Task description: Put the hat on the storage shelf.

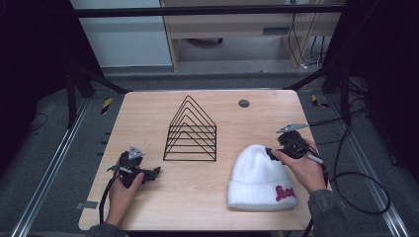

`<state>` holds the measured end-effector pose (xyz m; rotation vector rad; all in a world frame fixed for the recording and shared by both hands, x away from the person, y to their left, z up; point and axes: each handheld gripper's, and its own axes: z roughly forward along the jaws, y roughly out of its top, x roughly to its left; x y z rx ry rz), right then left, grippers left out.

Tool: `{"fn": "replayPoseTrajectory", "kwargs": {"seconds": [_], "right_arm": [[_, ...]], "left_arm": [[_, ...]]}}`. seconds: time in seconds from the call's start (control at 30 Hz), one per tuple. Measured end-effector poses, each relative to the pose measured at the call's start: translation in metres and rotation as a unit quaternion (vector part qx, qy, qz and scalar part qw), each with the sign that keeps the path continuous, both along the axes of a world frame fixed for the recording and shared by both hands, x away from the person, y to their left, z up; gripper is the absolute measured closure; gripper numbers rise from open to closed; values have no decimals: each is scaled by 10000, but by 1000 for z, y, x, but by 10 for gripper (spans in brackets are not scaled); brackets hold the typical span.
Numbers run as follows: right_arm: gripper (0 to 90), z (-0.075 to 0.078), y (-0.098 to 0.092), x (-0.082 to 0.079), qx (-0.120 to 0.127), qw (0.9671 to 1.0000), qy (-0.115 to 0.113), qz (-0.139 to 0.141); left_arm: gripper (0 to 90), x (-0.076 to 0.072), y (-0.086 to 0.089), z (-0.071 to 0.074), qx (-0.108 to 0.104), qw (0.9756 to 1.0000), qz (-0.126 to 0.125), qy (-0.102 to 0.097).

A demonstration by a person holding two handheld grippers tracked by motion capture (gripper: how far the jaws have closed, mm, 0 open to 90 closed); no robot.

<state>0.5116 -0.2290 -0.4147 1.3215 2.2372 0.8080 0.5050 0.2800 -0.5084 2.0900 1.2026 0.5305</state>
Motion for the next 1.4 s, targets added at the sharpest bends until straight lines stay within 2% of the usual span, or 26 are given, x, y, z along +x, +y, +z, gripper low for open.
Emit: {"fn": "replayPoseTrajectory", "kwargs": {"seconds": [0.03,0.13,0.2,0.33,0.4,0.53,0.77,0.83,1.13,1.3,1.4], "right_arm": [[356,-3,3,4,47,9999,75,82],[360,-7,8,8,22,9998,133,128],[365,-13,15,12,129,9995,243,160],[366,-21,24,16,74,9991,337,245],[422,-29,27,20,34,9990,415,179],[411,-40,29,28,-74,9983,570,77],[395,-52,32,36,17,9972,744,62],[454,-55,34,37,18,9970,771,115],[590,-59,36,38,63,9966,805,181],[754,-58,35,35,101,9964,817,207],[809,-57,34,32,113,9969,723,296]], "left_arm": [[0,0,0,0,0,10000,0,0],[0,0,0,0,0,10000,-1,-1],[0,0,0,0,0,10000,1,-1],[0,0,0,0,0,10000,1,0],[0,0,0,0,1,10000,0,0],[0,0,0,0,-1,10000,1,-1],[0,0,0,0,0,10000,0,0],[0,0,0,0,1,10000,1,0],[0,0,0,0,3,10000,4,-1],[0,0,0,0,3,10000,8,-4],[0,0,0,0,2,10000,8,-4]]}}
